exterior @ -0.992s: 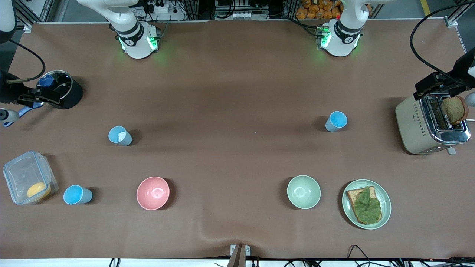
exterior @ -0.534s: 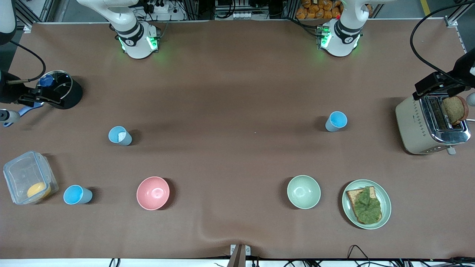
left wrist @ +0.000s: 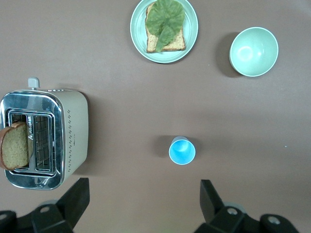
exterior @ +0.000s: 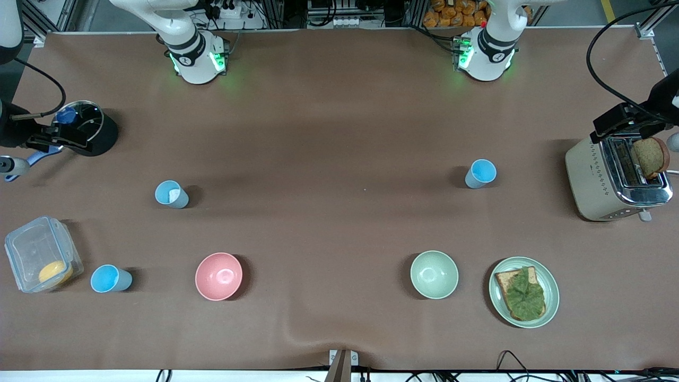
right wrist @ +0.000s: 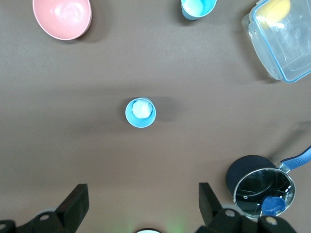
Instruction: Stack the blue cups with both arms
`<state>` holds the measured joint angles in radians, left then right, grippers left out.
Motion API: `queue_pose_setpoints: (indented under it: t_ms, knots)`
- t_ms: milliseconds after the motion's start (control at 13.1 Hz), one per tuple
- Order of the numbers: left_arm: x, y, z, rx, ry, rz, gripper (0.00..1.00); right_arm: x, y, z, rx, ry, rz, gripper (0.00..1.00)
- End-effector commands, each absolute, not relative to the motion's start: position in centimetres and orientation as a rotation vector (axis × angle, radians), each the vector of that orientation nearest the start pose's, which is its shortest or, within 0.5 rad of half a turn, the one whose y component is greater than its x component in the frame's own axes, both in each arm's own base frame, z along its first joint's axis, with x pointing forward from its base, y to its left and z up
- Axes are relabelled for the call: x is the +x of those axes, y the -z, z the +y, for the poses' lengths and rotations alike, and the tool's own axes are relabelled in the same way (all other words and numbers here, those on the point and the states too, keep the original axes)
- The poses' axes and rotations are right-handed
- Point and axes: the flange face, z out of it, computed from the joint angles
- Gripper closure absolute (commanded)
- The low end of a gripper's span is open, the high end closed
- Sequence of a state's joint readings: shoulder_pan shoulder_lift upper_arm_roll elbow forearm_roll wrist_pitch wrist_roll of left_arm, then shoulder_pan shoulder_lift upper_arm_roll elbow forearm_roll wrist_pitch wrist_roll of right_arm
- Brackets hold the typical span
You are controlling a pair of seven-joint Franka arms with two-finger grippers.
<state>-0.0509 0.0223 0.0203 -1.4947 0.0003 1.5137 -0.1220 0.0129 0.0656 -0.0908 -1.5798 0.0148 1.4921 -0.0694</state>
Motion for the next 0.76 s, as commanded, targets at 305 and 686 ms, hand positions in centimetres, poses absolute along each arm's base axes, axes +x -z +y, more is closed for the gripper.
queue_pose_setpoints:
  t_ms: [305,686]
  knots:
    - [55.59,-64.73,-1.32,-3.146,-0.011,-0.151,0.0,56.43,-58.05,-4.24,-3.122,-0.251,0.039,0.0]
    - [55.6,-64.66,-1.18,-3.156,-0.014,-0.158,0.0,56.41,-57.98,-4.33,-3.121,-0.253,0.039,0.0]
